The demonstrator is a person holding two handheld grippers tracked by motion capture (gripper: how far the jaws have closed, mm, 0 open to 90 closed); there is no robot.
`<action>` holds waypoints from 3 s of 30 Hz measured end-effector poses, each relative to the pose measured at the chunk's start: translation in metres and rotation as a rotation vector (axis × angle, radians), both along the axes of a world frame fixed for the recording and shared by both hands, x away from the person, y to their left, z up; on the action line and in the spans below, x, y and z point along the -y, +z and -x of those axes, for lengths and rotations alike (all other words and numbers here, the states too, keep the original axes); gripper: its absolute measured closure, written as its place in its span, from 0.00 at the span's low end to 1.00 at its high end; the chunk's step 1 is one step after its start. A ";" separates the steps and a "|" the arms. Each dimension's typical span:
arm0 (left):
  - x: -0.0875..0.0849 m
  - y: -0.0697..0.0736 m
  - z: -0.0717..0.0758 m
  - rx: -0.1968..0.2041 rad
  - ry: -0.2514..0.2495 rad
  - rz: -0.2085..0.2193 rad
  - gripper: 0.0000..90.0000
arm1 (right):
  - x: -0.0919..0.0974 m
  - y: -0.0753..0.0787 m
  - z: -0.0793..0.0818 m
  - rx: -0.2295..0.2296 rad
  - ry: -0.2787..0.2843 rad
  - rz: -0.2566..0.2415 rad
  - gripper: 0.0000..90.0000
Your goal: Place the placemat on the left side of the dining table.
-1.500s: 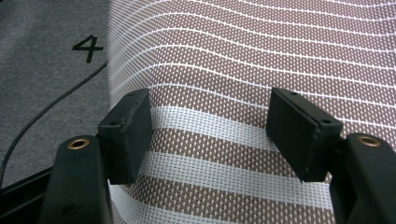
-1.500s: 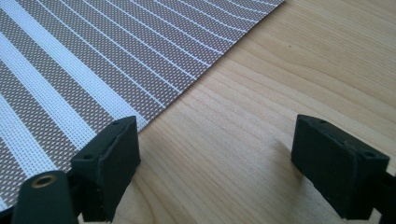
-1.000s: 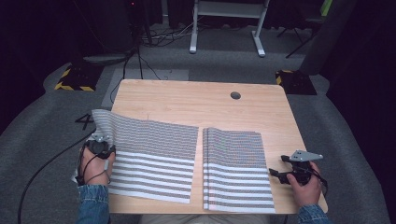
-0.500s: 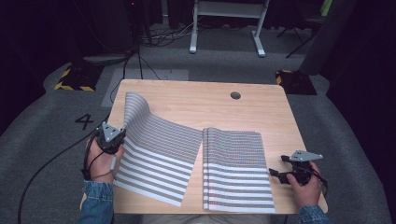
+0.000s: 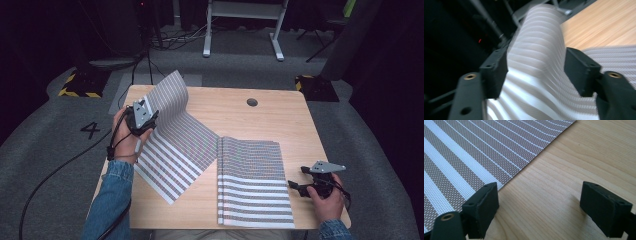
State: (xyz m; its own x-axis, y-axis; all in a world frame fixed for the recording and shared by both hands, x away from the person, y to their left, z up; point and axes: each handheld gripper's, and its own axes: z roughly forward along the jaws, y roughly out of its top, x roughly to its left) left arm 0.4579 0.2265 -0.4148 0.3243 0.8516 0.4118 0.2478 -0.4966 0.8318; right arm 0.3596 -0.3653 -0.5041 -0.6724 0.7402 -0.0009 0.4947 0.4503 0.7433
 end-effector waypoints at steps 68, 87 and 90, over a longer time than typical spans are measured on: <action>0.103 0.007 0.115 -0.339 -0.620 0.181 0.96 | 0.000 0.000 0.000 -0.003 0.001 0.003 0.17; 0.066 0.001 0.162 -0.607 -0.580 0.302 0.36 | 0.000 0.001 -0.001 -0.004 -0.001 -0.002 0.17; 0.047 -0.001 0.150 -0.501 -0.377 0.323 0.34 | 0.000 0.001 -0.001 -0.004 -0.001 -0.002 0.17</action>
